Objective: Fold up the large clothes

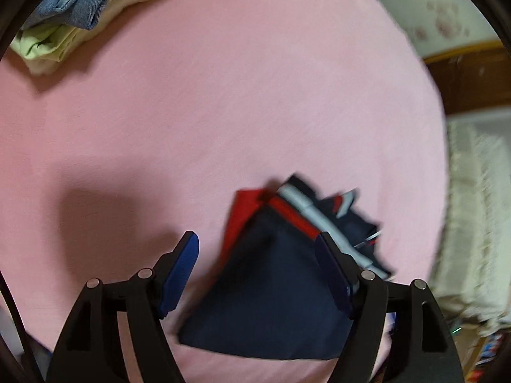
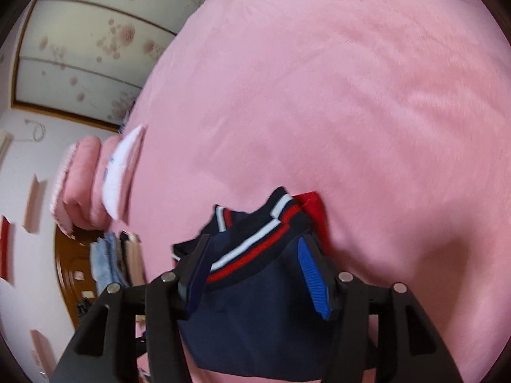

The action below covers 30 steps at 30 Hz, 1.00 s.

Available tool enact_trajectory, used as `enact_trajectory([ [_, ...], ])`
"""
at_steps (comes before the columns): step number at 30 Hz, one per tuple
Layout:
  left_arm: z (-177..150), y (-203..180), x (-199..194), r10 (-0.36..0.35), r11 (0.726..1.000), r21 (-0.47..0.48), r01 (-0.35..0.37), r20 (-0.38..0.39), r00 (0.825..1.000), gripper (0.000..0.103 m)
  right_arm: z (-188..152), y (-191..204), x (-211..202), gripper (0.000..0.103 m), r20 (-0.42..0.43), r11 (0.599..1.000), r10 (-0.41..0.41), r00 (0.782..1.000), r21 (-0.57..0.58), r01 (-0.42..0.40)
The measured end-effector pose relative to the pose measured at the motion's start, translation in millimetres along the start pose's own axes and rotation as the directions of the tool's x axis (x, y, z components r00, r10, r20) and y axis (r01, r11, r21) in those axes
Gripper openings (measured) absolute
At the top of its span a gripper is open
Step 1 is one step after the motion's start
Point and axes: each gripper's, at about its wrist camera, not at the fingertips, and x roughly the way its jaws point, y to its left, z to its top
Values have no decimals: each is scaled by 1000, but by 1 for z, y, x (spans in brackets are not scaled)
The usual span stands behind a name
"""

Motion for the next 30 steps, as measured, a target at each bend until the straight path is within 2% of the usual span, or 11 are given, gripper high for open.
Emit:
enact_trajectory([
  [3,-12,-7,12,140,985,102,-138,-21,990,74,-2,-3,10,55,-70,995,-85,994,-60,81],
  [5,-21,-8,19,198,969,153,-192,-25,980,74,-5,-6,15,55,-105,986,-143,984,-106,131],
  [7,-32,-7,26,190,966,185,-180,-38,981,73,-13,-9,17,55,-123,967,-211,970,-169,189],
  [8,-37,-8,28,171,968,194,-160,-46,984,70,-16,-10,17,55,-131,961,-229,965,-188,203],
  [10,-47,-9,32,166,966,210,-152,-53,985,55,-24,-14,15,55,-157,954,-246,957,-212,210],
  [12,-57,-8,35,177,963,216,-162,-54,983,16,-31,-19,9,54,-166,956,-236,957,-217,198],
  [13,-59,-7,36,178,964,212,-163,-53,983,13,-35,-20,6,47,-162,956,-230,960,-223,191],
  [17,-66,-9,34,184,953,249,-172,-26,982,9,-45,-19,-2,23,-138,942,-229,964,-280,184],
  [28,-83,-5,17,171,956,247,-160,-23,985,5,-46,3,-2,19,-127,901,-290,948,-369,227],
  [29,-83,-4,18,177,955,244,-167,-20,984,6,-47,6,0,19,-123,895,-302,945,-379,236],
  [30,-80,-1,17,185,955,239,-177,-15,983,11,-48,8,1,19,-117,886,-314,942,-392,247],
])
